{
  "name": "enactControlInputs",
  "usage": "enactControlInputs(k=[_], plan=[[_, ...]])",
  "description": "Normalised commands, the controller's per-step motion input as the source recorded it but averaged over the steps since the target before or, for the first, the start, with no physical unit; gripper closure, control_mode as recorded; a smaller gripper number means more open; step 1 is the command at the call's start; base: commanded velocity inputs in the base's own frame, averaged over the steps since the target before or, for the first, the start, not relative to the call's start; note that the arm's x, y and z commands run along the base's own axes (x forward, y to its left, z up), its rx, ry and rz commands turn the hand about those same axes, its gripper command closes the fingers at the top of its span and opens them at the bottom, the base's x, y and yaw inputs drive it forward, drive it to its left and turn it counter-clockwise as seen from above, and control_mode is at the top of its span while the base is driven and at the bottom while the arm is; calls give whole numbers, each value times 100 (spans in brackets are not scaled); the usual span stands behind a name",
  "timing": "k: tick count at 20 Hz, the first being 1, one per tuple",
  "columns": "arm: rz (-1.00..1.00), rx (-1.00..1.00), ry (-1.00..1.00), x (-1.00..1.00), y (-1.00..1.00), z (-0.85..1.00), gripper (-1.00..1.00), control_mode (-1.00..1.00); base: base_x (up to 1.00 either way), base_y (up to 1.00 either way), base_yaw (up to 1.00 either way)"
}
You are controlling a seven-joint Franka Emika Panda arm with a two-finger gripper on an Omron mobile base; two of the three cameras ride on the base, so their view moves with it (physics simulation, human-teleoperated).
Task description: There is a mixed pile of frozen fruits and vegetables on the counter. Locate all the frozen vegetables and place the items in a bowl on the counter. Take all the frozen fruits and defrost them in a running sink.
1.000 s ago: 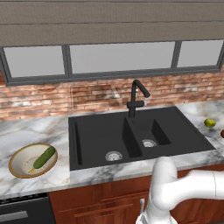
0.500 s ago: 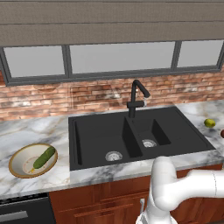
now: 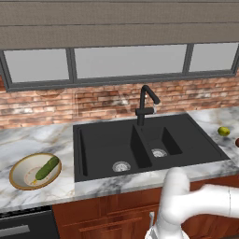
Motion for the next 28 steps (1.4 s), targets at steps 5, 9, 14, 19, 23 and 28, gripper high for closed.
enactControlInputs(k=[5,9,14,19,23,28], plan=[[21,-10,-25,-57,100,21,100,-100,0,0,0],[27,-16,-23,-19,100,55,100,-100,0,0,0],[26,-15,-15,5,100,82,100,-100,0,0,0],[21,-11,-5,9,100,100,100,-100,0,0,0],[16,-8,5,0,100,100,100,-100,0,0,0],[17,-5,16,-5,100,79,100,-100,0,0,0]])
